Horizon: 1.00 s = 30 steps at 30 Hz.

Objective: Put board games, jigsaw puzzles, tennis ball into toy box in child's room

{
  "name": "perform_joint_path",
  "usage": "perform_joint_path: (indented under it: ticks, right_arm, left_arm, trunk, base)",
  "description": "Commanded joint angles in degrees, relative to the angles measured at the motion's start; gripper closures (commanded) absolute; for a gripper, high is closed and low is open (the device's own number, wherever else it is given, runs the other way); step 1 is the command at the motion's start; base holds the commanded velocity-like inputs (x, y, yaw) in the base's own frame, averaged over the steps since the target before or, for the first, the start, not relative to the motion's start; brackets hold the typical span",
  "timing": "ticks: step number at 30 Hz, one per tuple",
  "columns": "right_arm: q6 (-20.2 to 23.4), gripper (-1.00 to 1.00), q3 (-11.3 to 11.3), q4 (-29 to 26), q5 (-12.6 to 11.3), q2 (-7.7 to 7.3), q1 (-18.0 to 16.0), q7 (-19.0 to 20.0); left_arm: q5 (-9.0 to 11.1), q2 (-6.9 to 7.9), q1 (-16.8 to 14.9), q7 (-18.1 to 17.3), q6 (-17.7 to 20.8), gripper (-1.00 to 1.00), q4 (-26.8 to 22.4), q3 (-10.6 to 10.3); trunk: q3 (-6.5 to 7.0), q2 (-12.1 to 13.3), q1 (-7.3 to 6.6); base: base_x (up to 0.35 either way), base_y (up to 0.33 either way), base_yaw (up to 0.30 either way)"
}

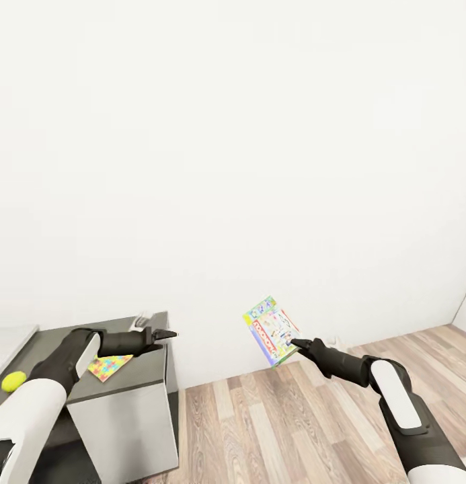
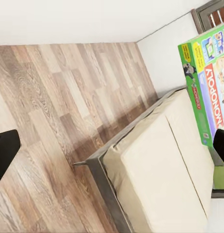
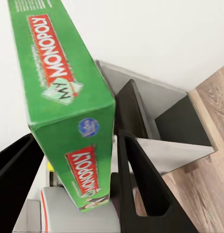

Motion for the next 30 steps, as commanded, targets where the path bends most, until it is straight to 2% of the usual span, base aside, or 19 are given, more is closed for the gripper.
perform_joint_path:
  ticks: [1,4,7,10,12,13,18,22,25,30]
  right_arm:
    - [0.2,1.00,-0.1,0.0,-0.3,0.00,0.0,0.2]
    - [0.2,1.00,-0.1,0.0,-0.3,0.00,0.0,0.2]
    - [0.2,1.00,-0.1,0.0,-0.3,0.00,0.0,0.2]
    - [0.2,1.00,-0.1,0.0,-0.3,-0.04,0.0,0.3]
    - [0.3,1.00,-0.1,0.0,-0.3,-0.04,0.0,0.4]
    - [0.3,1.00,-0.1,0.0,-0.3,-0.03,0.0,0.4]
    - [0.2,1.00,0.0,0.0,-0.2,0.00,0.0,0.3]
    - [0.1,1.00,0.1,0.0,-0.2,0.02,0.0,0.3]
    - [0.1,1.00,0.1,0.0,-0.2,0.02,0.0,0.2]
    - [0.1,1.00,0.1,-0.1,-0.1,0.03,0.0,0.3]
  left_arm:
    - [0.1,0.04,0.0,-0.4,0.3,-1.00,0.0,0.1]
    - [0.2,0.22,0.0,-1.2,0.5,-1.00,-0.2,0.1]
    - [0.3,0.59,0.1,-3.6,0.8,-1.00,-1.8,0.0]
    - [0.3,1.70,0.6,-9.9,2.3,-1.00,-5.4,-0.2]
    - [0.2,3.34,1.7,-15.5,3.0,-1.00,-8.1,-0.3]
    - [0.2,3.79,2.0,-16.7,3.1,-1.00,-8.7,-0.2]
    - [0.2,8.53,3.6,-25.9,3.5,-1.00,-12.5,-0.2]
    - [0.1,9.69,4.6,-31.3,3.4,-1.00,-13.2,0.1]
    - [0.1,10.43,4.9,-33.6,3.4,-1.00,-13.4,0.2]
    - [0.1,10.80,5.0,-34.3,3.3,-1.00,-13.4,0.3]
  trunk:
    - [-0.02,0.0,0.02]
    - [-0.02,0.0,0.02]
    - [-0.02,0.0,0.02]
    - [-0.02,0.0,0.02]
    - [-0.02,0.0,0.02]
    - [-0.02,0.0,0.02]
    - [-0.02,0.0,0.02]
    - [-0.02,0.0,0.02]
    - [-0.02,0.0,0.02]
    - [-0.05,0.0,0.02]
  base:
    - [0.000,0.000,0.289]
    - [0.000,0.000,0.289]
    - [0.000,0.000,0.289]
    - [0.000,0.000,0.289]
    - [0.000,0.000,0.289]
    - [0.000,0.000,0.289]
    - [0.000,0.000,0.289]
    - [0.000,0.000,0.289]
    - [0.000,0.000,0.289]
    - [0.000,0.000,0.282]
